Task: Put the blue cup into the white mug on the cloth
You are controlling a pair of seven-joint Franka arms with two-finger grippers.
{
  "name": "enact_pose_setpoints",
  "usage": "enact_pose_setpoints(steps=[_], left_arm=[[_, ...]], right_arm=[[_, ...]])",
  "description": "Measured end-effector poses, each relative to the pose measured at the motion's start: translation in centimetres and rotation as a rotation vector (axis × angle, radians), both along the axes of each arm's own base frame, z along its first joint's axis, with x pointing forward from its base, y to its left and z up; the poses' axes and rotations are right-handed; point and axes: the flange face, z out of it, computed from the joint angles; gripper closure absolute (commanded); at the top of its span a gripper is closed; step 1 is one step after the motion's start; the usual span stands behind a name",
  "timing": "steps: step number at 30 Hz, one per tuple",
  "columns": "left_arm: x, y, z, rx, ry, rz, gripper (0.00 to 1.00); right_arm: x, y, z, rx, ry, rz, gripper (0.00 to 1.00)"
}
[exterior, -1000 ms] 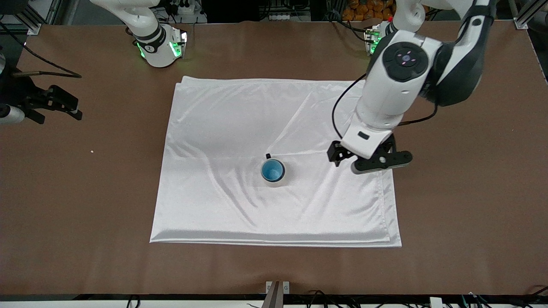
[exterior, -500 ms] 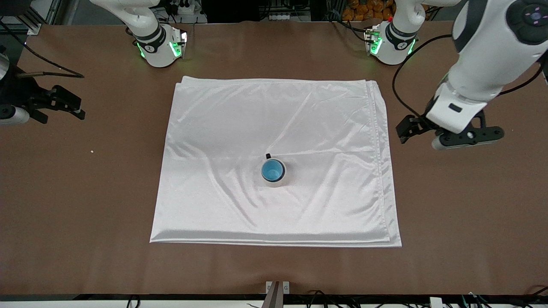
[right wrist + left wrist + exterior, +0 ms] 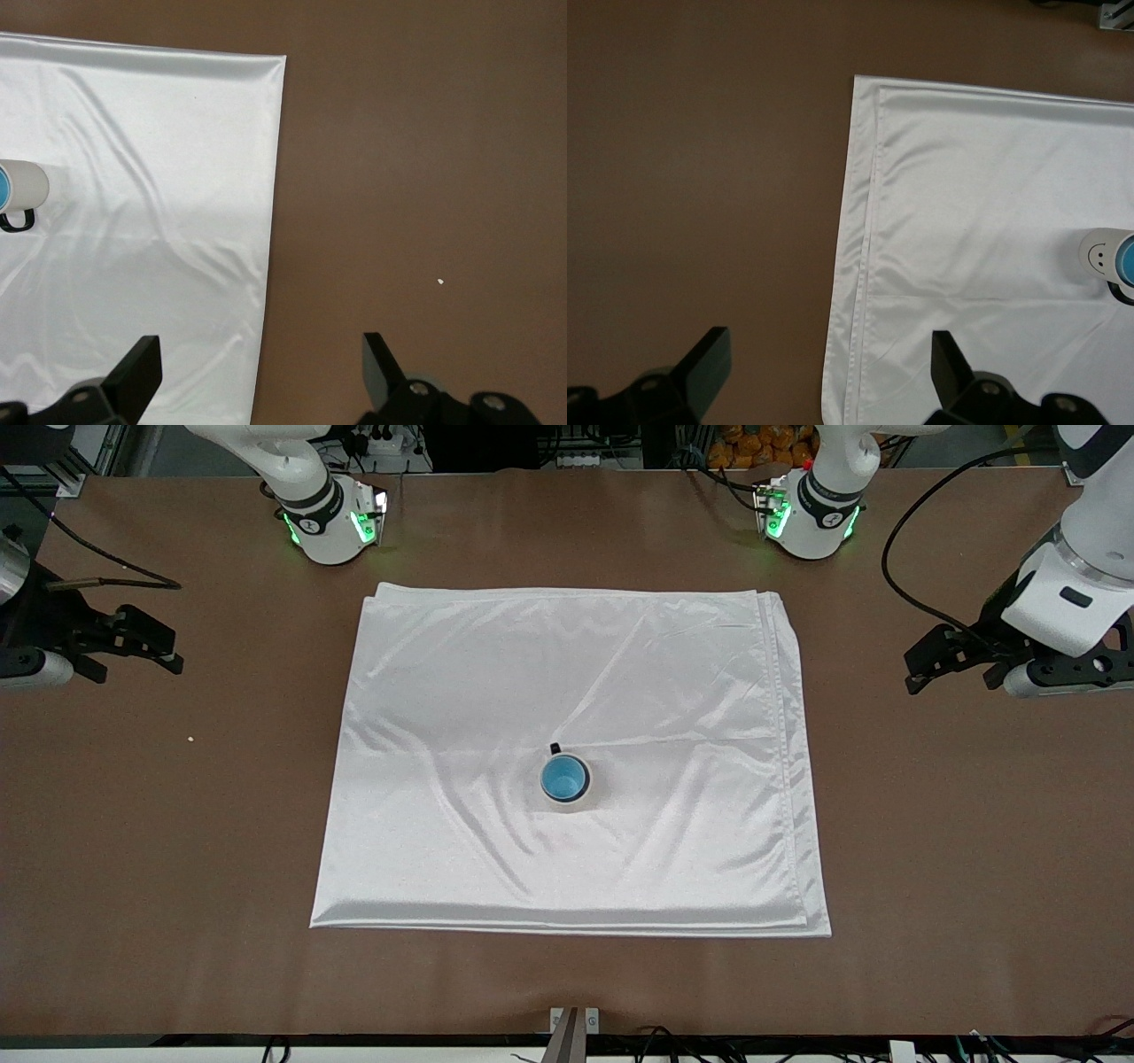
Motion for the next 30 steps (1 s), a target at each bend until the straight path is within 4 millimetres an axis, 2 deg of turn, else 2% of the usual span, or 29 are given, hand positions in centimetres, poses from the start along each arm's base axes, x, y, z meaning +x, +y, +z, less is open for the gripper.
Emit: enact_pose_setpoints(steps=[10,30], left_arm=[[-0.3,-0.8,-0.1,0.002,0.015,-0.014,0.0],[0.1,0.3,-0.7,0.008,0.027,-0.038,0.0]], right_arm=[[0.0,0.0,0.0,0.0,0.0,0.001,0.0],[0.0,-0.2,0.0,0.0,0.0,-0.003,0.0]])
